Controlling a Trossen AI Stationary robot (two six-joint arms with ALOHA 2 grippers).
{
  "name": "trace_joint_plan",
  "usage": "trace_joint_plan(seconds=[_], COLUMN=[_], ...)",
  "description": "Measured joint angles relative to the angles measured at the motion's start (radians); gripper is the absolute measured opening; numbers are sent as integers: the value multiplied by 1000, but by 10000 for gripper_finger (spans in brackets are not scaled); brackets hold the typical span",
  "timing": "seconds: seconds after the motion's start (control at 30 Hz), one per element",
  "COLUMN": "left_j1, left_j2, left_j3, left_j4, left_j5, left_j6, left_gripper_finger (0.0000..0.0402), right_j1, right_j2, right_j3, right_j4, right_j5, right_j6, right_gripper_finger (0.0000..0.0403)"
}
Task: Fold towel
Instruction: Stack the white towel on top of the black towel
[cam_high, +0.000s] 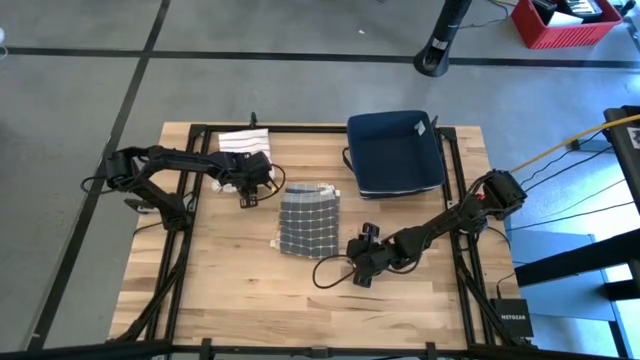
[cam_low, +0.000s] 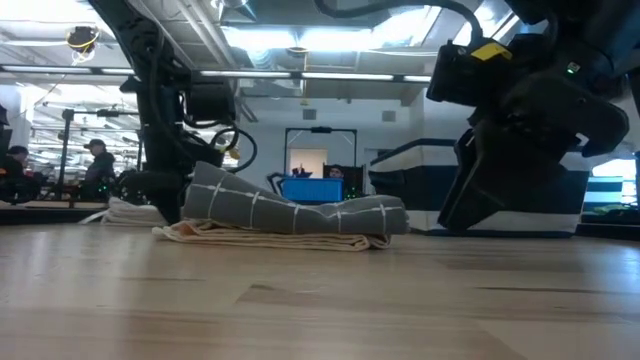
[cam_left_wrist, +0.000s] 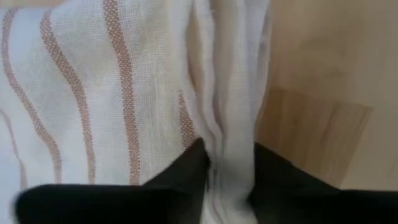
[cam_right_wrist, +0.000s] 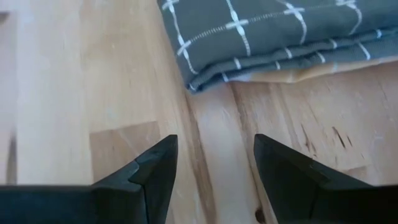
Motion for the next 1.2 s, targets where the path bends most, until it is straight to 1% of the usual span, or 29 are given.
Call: trace_joint_plan(seconds=[0.1,0.17,0.37,0.5,0.63,0.77,0.83,1.03,1.2], left_j1=[16,19,18,8,-18,-27,-26,-27,-27], left_j2=[0,0,1,-16,-93,-195,-221,-241,-242], left_j3=[-2,-2,-4,12,56,140,171,279,322], left_j4=[15,25,37,-17,-186,-203,-223,-194,-85], left_j5=[38,54,58,72,112,107,102,99,115], left_j6=[-2,-2,-31,-61,-77,-90,-90,-44,8], left_gripper_finger=[35,16,15,15,14,13,13,12,12], right_j1=[0,0,0,0,0,0,0,0,0], right_j2=[0,0,0,0,0,0,0,0,0], right_j3=[0,0,0,0,0,0,0,0,0], right_j4=[2,0,1,1,0,1,0,1,2], right_j5=[0,0,0,-8,-26,-29,-34,-34,-34], right_j6=[-3,-8,-15,-15,-14,1,1,2,2], right_gripper_finger=[216,216,216,216,216,216,216,216,216])
